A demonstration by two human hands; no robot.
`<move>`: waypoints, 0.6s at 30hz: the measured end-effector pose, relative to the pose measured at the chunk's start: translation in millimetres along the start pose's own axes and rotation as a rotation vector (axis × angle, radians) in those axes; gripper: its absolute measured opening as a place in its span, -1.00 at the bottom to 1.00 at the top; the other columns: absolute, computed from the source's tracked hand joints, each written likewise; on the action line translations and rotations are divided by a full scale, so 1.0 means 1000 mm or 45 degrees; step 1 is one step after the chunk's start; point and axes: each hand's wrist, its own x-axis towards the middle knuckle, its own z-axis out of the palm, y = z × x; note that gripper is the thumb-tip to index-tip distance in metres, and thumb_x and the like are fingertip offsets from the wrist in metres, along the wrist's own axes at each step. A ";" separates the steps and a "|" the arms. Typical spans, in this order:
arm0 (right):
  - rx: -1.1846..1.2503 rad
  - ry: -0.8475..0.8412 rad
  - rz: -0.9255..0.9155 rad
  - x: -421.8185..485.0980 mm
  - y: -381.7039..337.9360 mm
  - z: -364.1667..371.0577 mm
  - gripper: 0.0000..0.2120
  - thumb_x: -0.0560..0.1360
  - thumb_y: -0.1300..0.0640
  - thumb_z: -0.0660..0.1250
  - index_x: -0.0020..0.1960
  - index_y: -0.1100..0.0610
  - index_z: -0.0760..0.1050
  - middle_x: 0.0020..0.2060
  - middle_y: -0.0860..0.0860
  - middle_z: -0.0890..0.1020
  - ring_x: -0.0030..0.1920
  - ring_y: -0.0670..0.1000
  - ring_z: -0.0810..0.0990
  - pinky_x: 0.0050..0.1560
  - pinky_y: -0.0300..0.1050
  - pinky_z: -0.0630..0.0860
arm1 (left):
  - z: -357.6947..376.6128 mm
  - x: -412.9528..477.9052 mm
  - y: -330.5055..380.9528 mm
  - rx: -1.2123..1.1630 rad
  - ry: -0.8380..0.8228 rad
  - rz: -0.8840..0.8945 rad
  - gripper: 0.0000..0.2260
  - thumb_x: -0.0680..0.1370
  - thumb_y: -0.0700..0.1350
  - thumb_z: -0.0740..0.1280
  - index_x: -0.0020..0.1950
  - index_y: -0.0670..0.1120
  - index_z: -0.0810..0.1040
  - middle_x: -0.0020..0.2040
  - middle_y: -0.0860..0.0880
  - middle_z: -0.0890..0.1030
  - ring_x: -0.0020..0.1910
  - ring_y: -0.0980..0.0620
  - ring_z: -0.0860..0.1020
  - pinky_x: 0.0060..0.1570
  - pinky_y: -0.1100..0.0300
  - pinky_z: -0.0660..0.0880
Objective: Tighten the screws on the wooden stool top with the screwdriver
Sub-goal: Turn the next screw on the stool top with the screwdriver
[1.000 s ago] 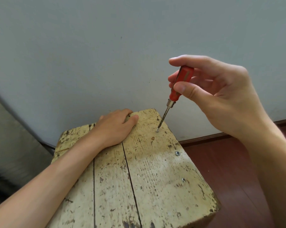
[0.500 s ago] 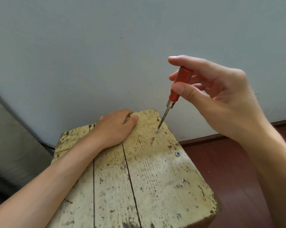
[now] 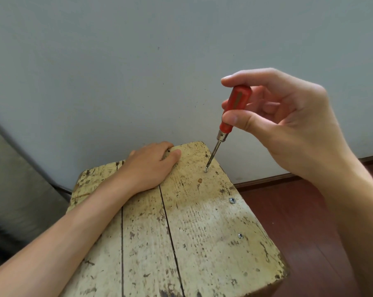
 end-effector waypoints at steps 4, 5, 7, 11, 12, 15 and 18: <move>-0.071 0.078 0.016 -0.001 -0.001 0.007 -0.62 0.54 0.15 0.59 0.30 -0.03 0.60 -0.20 -0.20 0.67 -0.13 -0.07 0.77 0.07 0.03 0.71 | 0.000 0.000 0.001 0.000 -0.004 -0.002 -0.60 0.67 0.26 0.02 0.27 0.11 0.50 0.16 0.10 0.59 0.20 0.00 0.51 0.25 -0.07 0.36; -0.078 0.080 0.016 -0.001 -0.001 0.008 -0.63 0.54 0.15 0.58 0.31 -0.04 0.61 -0.21 -0.26 0.65 -0.14 -0.09 0.76 0.07 0.00 0.71 | 0.000 0.000 0.001 -0.002 -0.005 -0.006 -0.60 0.67 0.26 0.02 0.27 0.11 0.50 0.17 0.10 0.59 0.20 0.00 0.51 0.27 -0.08 0.36; -0.065 0.086 0.016 -0.001 -0.001 0.009 -0.64 0.54 0.16 0.58 0.30 -0.04 0.63 -0.19 -0.28 0.66 -0.15 -0.11 0.75 0.06 -0.02 0.70 | 0.000 -0.001 0.001 -0.008 -0.004 -0.012 -0.61 0.66 0.26 0.02 0.28 0.11 0.50 0.17 0.09 0.59 0.21 0.00 0.51 0.29 -0.09 0.36; -0.057 0.012 -0.006 -0.002 0.002 0.002 -0.62 0.60 0.18 0.53 0.38 -0.03 0.60 -0.01 -0.09 0.75 0.04 -0.03 0.78 0.11 0.11 0.68 | -0.001 -0.001 0.002 -0.014 -0.002 -0.019 -0.60 0.67 0.25 0.02 0.31 0.11 0.49 0.20 0.10 0.58 0.24 0.00 0.50 0.31 -0.09 0.32; -0.032 -0.042 -0.005 -0.002 0.003 -0.001 -0.60 0.62 0.21 0.49 0.42 -0.02 0.58 0.06 -0.05 0.75 0.14 -0.01 0.76 0.18 0.12 0.68 | -0.001 -0.001 0.002 -0.014 0.000 -0.019 -0.60 0.67 0.25 0.02 0.32 0.11 0.49 0.20 0.11 0.58 0.24 0.00 0.51 0.32 -0.10 0.32; 0.074 -0.169 0.021 -0.002 0.004 -0.010 -0.53 0.65 0.31 0.41 0.51 0.04 0.50 0.23 0.02 0.72 0.32 -0.01 0.70 0.37 0.05 0.61 | -0.001 -0.002 0.003 -0.013 -0.003 -0.020 -0.59 0.67 0.25 0.02 0.33 0.10 0.49 0.21 0.10 0.58 0.23 0.00 0.51 0.33 -0.11 0.33; 0.154 -0.200 0.047 -0.001 0.002 -0.013 -0.49 0.62 0.36 0.39 0.52 0.07 0.47 0.22 0.06 0.73 0.28 -0.01 0.72 0.36 -0.06 0.62 | -0.001 -0.002 0.003 -0.014 -0.007 -0.015 -0.59 0.67 0.25 0.02 0.31 0.10 0.50 0.18 0.10 0.59 0.21 0.00 0.52 0.32 -0.12 0.36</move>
